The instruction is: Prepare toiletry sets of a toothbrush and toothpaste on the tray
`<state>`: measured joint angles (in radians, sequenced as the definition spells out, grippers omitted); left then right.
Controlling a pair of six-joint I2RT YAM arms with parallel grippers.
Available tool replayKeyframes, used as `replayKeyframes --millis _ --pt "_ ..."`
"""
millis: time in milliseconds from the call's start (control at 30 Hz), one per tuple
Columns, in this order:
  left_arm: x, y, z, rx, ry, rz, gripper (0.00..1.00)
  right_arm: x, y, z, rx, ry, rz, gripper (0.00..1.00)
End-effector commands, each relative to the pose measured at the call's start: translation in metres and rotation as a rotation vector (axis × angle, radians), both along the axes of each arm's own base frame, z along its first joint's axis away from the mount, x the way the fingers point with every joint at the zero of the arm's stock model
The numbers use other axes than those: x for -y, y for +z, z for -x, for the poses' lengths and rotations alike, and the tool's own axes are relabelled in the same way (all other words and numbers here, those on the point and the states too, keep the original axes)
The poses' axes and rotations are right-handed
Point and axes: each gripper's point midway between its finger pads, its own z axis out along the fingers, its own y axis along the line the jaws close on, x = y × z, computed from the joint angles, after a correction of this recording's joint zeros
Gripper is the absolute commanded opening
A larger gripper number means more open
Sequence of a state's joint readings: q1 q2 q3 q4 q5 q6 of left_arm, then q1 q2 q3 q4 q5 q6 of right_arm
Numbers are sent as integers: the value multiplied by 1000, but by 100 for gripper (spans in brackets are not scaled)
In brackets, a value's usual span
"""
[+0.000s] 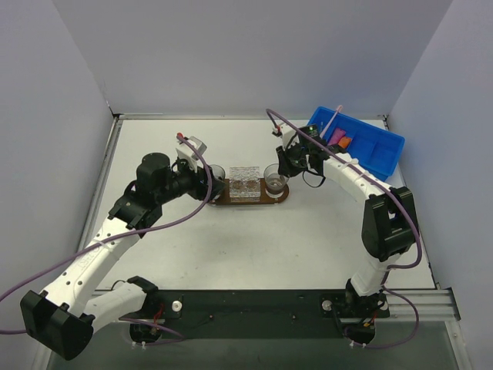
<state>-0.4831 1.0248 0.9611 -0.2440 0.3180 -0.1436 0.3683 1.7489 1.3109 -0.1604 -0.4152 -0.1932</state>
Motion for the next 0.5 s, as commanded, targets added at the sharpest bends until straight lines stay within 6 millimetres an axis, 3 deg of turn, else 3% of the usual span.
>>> replayKeyframes --millis 0,200,467 --pt "-1 9 -3 38 1 1 71 -11 27 -13 80 19 -35 17" --pt "-3 10 -3 41 7 -1 71 -12 29 -13 80 12 -40 33" --pt "-3 10 -3 42 7 0 71 -10 35 -14 96 3 -42 39"
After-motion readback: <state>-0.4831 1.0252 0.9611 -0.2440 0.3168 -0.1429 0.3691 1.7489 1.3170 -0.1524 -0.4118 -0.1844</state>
